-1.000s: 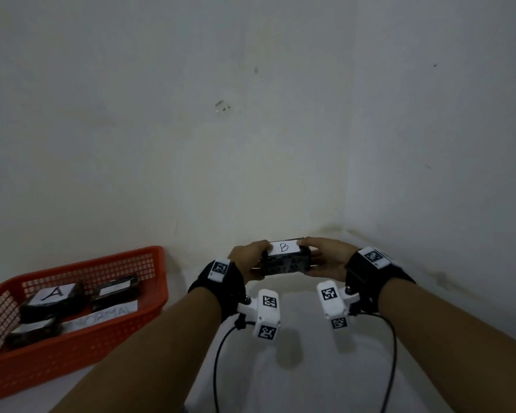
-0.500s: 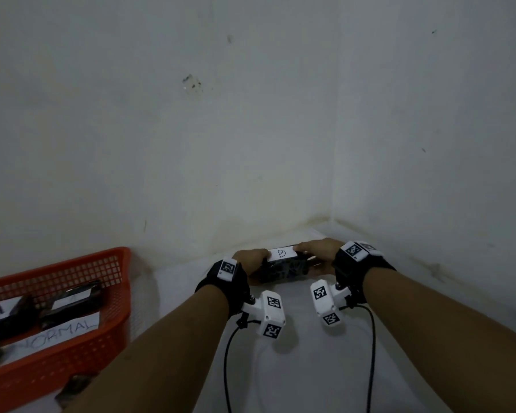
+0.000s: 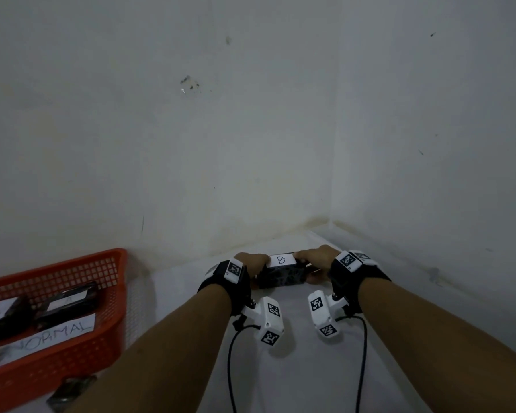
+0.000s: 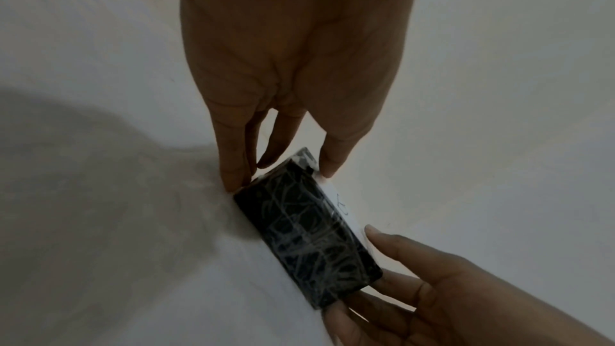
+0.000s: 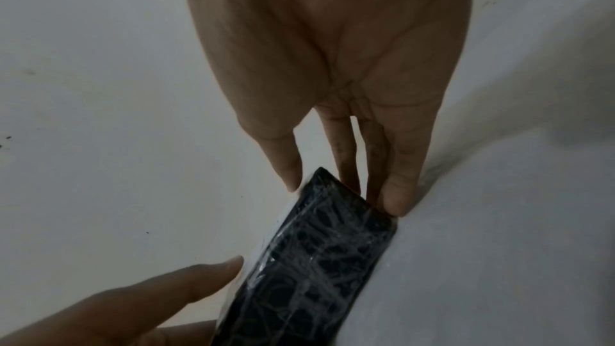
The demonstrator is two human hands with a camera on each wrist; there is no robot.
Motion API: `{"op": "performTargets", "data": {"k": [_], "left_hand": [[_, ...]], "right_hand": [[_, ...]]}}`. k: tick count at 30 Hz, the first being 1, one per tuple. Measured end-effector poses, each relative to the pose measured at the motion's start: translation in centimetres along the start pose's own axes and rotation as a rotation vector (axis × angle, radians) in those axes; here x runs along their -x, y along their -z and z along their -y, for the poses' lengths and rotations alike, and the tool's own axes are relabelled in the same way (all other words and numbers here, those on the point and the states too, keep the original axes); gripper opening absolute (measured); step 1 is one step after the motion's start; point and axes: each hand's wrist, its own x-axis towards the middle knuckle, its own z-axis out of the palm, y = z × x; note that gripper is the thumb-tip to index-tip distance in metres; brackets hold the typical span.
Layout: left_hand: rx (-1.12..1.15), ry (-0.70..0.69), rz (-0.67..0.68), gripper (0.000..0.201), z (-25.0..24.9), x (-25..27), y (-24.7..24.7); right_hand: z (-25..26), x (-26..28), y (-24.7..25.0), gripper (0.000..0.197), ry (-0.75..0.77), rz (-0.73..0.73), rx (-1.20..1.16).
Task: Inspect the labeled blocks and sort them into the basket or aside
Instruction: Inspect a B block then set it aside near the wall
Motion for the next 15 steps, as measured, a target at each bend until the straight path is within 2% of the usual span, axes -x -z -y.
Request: {"op": "performTargets", "data": {"k": [2, 4, 6, 8, 9, 12, 15], "left_hand": [[-0.033, -0.006, -0.011, 0.029, -0.2, 0.2, 0.4], [-0.083, -0.025, -0.033, 0.041, -0.5, 1.1, 1.0], [-0.137, -0.068, -0.051, 0.038, -0.5, 1.6, 1.8], [-0.209, -0.115, -0.057, 0.030, -0.6, 2.8, 2.7], [-0.253, -0.141, -0.066, 0.033, -0.6, 3.6, 3.2], [-0.472, -0.264, -0.081, 0.057, -0.1, 7.2, 5.0], [-0.711, -0.361, -0.119, 0.051, 0.9, 11.8, 7.3]], "right_hand": [[0.1, 0.6, 0.5, 0.017, 0.026, -0.025, 0.033], [0.6, 1.3, 1.2, 0.022, 0.088, -0.053, 0.156], [1.3, 2.7, 1.6, 0.030, 0.156, -0.124, 0.298], [1.9, 4.4, 1.8, 0.051, 0.203, -0.175, 0.404], [2.3, 5.6, 1.6, 0.061, 0.232, -0.181, 0.426], [3.1, 9.2, 0.3, 0.073, 0.350, -0.146, 0.463], [3.8, 12.9, -2.3, 0.083, 0.448, -0.078, 0.521]]}}
